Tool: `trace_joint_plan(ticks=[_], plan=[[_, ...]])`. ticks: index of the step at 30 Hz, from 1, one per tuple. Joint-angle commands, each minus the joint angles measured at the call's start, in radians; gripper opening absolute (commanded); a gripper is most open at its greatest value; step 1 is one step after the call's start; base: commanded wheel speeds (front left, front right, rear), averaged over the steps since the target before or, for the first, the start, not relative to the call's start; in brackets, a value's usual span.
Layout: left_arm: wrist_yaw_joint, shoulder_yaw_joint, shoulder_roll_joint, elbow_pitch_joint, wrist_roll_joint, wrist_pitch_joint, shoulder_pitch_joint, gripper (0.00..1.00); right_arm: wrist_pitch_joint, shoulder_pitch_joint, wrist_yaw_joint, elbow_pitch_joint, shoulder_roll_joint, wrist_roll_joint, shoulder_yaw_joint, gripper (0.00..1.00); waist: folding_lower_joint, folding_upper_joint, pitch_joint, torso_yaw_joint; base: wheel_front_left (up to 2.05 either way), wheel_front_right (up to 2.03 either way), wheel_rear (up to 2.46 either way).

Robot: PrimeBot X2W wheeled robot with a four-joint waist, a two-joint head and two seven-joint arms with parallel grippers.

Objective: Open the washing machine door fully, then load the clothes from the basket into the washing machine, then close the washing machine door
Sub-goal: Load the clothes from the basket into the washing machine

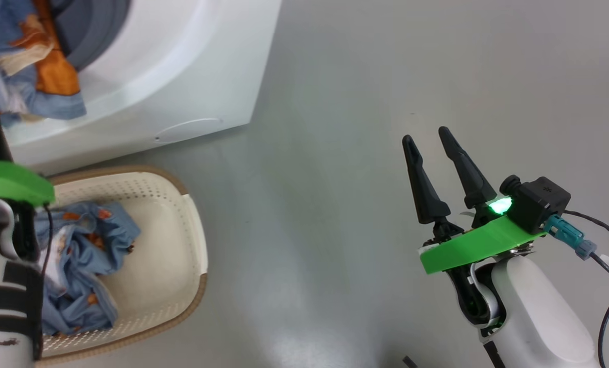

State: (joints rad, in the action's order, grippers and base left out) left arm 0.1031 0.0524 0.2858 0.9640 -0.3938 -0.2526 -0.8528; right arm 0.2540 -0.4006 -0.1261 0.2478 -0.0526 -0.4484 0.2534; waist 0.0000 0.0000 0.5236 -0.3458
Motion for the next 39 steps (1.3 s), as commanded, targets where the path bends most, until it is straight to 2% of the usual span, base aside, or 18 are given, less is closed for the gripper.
trace_joint_plan(ticks=[1,7,12,21,28,29,30,31,35,39], plan=[[0.007,0.019,0.032,-0.056,0.005,-0.009,0.015,0.00,0.008,0.015,-0.005,-0.018,-0.010,0.007,0.010,1.00,0.0000,0.0000,-0.006,0.024,0.00,0.00,0.00],[0.018,0.007,0.020,-0.136,0.007,-0.009,-0.035,0.00,0.008,0.008,-0.005,-0.024,-0.017,0.006,0.015,1.00,0.0000,0.0000,0.019,0.037,0.00,0.00,0.00],[0.021,-0.011,0.065,-0.128,0.009,0.035,-0.178,0.00,0.008,0.000,-0.005,-0.034,-0.011,-0.001,0.020,1.00,0.0000,0.0000,0.080,-0.003,0.00,0.00,0.00],[0.001,-0.026,0.182,-0.038,0.023,0.221,-0.430,0.00,0.008,-0.006,-0.005,-0.052,0.001,-0.020,0.019,1.00,0.0000,0.0000,0.180,-0.093,0.00,0.00,0.00],[0.007,-0.051,0.226,0.023,0.021,0.384,-0.604,0.00,0.008,-0.009,-0.005,-0.066,0.002,-0.052,0.030,1.00,0.0000,0.0000,0.218,-0.122,0.00,0.00,0.00],[0.006,-0.056,0.233,0.041,0.023,0.416,-0.626,0.16,0.008,-0.010,-0.005,-0.067,0.002,-0.056,0.032,1.00,0.0000,0.0000,0.220,-0.124,0.00,0.00,0.00],[0.002,-0.062,0.238,0.059,0.026,0.449,-0.644,0.49,0.008,-0.010,-0.005,-0.066,0.002,-0.059,0.034,1.00,0.0000,0.0000,0.219,-0.125,0.00,0.00,0.00],[-0.003,-0.070,0.243,0.075,0.032,0.479,-0.658,1.00,0.008,-0.011,-0.005,-0.065,0.002,-0.061,0.035,1.00,0.0000,0.0000,0.218,-0.126,0.00,0.00,0.00],[-0.004,-0.094,0.247,0.117,0.041,0.551,-0.691,1.00,0.008,-0.015,-0.005,-0.061,0.002,-0.066,0.038,1.00,0.0000,0.0000,0.204,-0.123,0.00,0.00,0.00],[0.002,-0.109,0.244,0.132,0.043,0.539,-0.679,1.00,0.008,-0.017,-0.005,-0.050,0.002,-0.057,0.024,1.00,0.0000,0.0000,0.183,-0.108,0.00,0.00,0.00]])
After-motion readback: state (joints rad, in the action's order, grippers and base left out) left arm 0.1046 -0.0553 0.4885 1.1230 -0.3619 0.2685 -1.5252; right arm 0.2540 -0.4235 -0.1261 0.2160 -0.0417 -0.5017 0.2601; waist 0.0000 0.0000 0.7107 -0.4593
